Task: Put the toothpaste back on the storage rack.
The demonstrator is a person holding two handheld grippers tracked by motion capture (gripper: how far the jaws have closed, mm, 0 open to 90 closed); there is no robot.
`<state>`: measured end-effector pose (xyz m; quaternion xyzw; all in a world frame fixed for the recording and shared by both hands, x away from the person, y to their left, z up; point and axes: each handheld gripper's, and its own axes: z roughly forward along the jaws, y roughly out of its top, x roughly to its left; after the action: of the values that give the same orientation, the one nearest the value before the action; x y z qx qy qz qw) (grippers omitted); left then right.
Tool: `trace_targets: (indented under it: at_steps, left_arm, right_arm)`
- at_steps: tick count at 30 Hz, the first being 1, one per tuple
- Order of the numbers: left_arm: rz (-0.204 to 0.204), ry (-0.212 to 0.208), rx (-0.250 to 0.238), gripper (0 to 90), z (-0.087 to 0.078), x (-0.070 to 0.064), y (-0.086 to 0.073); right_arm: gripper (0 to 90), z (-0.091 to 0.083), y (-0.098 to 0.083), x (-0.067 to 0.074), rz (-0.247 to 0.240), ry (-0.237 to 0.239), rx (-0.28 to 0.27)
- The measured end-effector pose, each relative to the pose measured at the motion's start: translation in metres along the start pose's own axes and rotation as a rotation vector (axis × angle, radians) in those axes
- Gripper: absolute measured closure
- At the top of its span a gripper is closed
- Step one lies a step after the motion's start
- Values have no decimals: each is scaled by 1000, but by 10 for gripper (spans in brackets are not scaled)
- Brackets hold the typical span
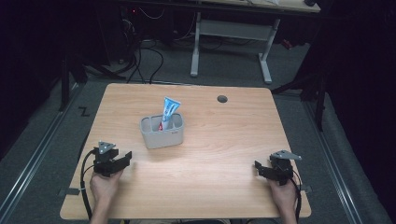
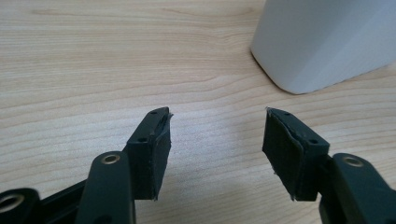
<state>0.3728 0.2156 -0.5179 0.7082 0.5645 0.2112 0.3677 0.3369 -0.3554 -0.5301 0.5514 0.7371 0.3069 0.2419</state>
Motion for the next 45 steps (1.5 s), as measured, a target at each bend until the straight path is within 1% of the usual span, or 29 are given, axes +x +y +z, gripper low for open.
trace_targets:
  at_steps: [4, 7, 15, 16, 18, 22, 23, 27, 32, 37, 39, 42, 45]
  left_arm:
    - [-2, 5, 1, 420, 3, 0, -2]
    - [9, 12, 8, 420, 6, -1, -4]
    - [14, 27, 7, 418, 12, -3, -7]
    - [18, 29, 15, 418, 14, -3, -8]
    - [24, 36, 17, 417, 15, -4, -8]
    - [34, 49, 6, 417, 17, -6, -8]
    - [43, 56, 1, 418, 18, -8, -9]
    - [61, 62, 8, 420, 19, -10, -9]
    - [29, 60, 10, 416, 20, -8, -8]
    - [36, 63, 15, 389, 21, -10, -8]
    - [38, 75, 17, 371, 21, -12, -8]
    - [57, 101, 25, 349, 22, -17, -9]
    - [53, 100, 26, 344, 22, -17, -9]
  right_arm:
    - [279, 0, 0, 0, 0, 0, 0]
    - [279, 0, 0, 0, 0, 0, 0]
    - [279, 0, 0, 0, 0, 0, 0]
    - [279, 0, 0, 0, 0, 0, 0]
    - [278, 0, 0, 0, 0, 0, 0]
    - [279, 0, 0, 0, 0, 0, 0]
    - [279, 0, 0, 0, 0, 0, 0]
    - [279, 0, 0, 0, 0, 0, 0]
    - [279, 0, 0, 0, 0, 0, 0]
    - [277, 0, 0, 0, 0, -1, 0]
    - [277, 0, 0, 0, 0, -1, 0]
    - [277, 0, 0, 0, -1, -2, 0]
    - [275, 0, 0, 0, 2, -3, 0]
